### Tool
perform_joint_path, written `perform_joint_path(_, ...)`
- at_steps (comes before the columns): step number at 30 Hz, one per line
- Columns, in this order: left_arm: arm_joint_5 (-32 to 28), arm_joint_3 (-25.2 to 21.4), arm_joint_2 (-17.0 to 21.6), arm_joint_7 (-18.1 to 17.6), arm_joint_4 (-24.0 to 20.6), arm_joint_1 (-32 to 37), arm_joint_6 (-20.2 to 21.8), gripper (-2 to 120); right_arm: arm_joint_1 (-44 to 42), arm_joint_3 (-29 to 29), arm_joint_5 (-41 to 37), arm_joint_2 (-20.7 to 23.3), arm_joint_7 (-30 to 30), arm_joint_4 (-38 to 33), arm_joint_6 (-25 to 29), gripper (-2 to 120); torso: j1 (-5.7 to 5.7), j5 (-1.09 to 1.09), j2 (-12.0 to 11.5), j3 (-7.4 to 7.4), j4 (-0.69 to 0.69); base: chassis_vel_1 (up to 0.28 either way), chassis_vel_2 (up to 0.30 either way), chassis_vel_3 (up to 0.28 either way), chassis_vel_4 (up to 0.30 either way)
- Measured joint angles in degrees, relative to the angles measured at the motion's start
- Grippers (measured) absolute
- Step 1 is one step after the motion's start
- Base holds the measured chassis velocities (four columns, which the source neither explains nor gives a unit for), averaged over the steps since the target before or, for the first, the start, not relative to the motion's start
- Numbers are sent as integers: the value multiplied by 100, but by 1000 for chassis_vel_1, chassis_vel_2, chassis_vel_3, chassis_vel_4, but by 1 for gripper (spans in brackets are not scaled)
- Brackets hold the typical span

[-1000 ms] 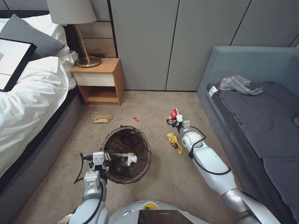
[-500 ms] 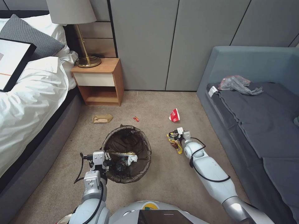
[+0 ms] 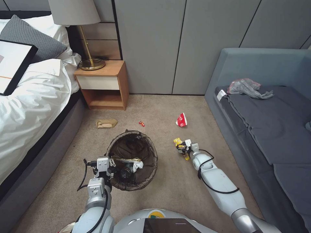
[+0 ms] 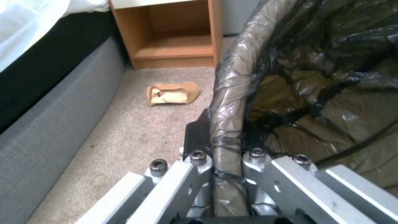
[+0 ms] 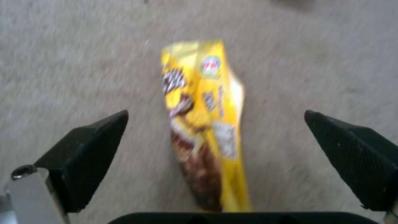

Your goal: Pick up the trash bin, then pick up the garbage from the floor and place it into the trash bin.

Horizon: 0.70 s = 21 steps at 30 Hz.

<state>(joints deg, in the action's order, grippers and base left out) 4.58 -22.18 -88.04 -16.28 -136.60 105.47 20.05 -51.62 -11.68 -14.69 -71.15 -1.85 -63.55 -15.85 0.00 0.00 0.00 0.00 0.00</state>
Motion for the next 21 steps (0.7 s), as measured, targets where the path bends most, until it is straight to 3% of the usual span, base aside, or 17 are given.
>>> perform_joint_path(3,0,-1,7,-1,-1,-2,0,0,-8,-1,23,-10,-33,43,37,100,0,0,0,0,0,0,0,0,0)
perform_joint_path(5,0,-3,16,-1,-8,-3,0,0,-11,-9,60,-35,-110,135,91,89,0,0,0,0,-1,0,0,0,0)
perform_joint_path(8,0,-4,20,-2,-11,0,0,0,-6,-20,84,-57,-162,222,119,85,0,0,0,0,-1,0,0,0,0)
perform_joint_path(12,15,3,15,-5,-12,26,-7,0,66,-44,168,-130,-260,494,232,67,0,0,0,0,-1,0,0,0,0)
perform_joint_path(14,21,5,13,-6,-12,31,-9,0,98,-50,182,-155,-275,576,255,64,0,0,0,0,-1,0,0,0,0)
perform_joint_path(16,33,13,8,-7,-12,41,-13,0,212,-85,211,-233,-335,833,318,51,0,0,0,0,0,0,0,0,0)
perform_joint_path(18,34,13,7,-7,-12,40,-13,0,244,-97,225,-255,-353,909,341,48,0,-1,0,0,0,0,0,0,0)
perform_joint_path(21,36,7,7,-11,-11,53,-15,0,447,-176,294,-376,-421,1418,511,33,0,0,0,0,1,0,0,0,0)
